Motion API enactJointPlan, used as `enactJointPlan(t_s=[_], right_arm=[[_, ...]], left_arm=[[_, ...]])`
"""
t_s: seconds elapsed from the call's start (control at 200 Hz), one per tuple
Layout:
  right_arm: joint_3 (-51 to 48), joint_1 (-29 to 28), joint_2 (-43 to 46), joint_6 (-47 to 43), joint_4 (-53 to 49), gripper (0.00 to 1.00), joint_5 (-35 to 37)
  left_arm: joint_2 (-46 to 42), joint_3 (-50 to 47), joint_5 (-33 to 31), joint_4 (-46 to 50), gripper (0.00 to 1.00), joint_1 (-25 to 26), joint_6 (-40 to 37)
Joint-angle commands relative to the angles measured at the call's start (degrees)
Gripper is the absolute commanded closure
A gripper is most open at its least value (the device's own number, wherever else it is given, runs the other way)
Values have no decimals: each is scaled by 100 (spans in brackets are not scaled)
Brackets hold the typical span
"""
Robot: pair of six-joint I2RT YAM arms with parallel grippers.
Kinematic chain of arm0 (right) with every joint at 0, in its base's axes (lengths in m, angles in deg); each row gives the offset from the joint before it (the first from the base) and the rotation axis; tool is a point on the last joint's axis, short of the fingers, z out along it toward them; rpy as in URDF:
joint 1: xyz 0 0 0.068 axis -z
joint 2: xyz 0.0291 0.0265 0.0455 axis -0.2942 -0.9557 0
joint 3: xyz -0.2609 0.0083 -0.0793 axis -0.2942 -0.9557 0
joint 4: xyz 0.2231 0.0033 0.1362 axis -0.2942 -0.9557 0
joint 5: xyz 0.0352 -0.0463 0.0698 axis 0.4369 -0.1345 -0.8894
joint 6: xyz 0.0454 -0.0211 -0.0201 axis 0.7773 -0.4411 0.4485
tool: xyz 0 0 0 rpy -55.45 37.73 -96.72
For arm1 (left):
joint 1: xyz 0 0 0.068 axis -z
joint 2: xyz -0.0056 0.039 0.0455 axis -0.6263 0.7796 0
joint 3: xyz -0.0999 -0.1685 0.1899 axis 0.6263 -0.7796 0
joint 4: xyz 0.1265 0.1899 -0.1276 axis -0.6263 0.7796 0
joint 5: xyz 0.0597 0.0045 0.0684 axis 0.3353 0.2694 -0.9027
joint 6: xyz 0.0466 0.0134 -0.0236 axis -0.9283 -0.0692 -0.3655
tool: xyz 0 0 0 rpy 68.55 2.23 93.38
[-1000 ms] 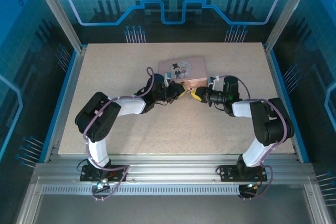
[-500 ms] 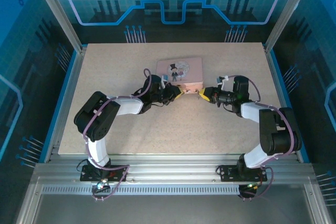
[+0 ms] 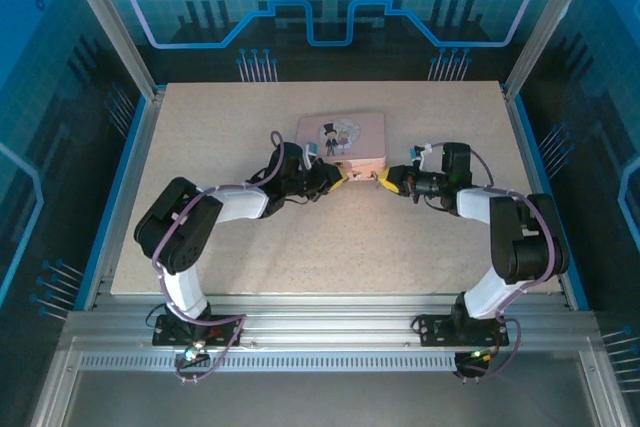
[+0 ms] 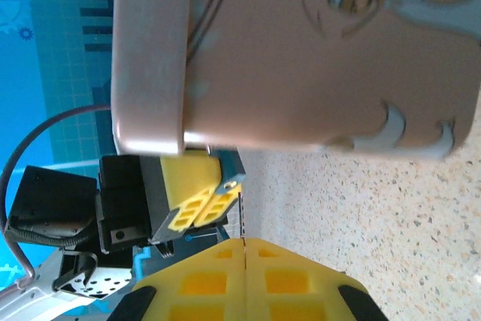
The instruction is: Unlock the padlock with the key
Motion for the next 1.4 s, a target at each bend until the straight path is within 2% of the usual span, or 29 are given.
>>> enactJointPlan(t_s=[0.0, 0.34, 0.555, 0.67, 0.866, 1.091, 1.396], right_arm=[[200, 83, -158, -51, -30, 100, -109], [90, 374, -31, 69, 57, 100, 92], [-110, 249, 154, 90, 163, 100, 60], [-529, -30, 509, 188, 502, 100, 268], [-1199, -734, 981, 628, 1441, 100, 1150], [-1419, -1369, 758, 1280, 2722, 100, 2216], [-1190, -1673, 483, 1384, 2926, 100, 2687]], left_arm=[[-344, -90, 377, -252, 98, -17, -62], [-363, -226, 388, -420, 98, -24, 5], [-301, -202, 281, -545, 98, -20, 78], [-284, -182, 109, -632, 98, -7, 125], [-169, -42, 83, -702, 97, 40, 189], [-131, 1, 27, -755, 97, 80, 241], [-108, 15, -10, -837, 97, 116, 309]])
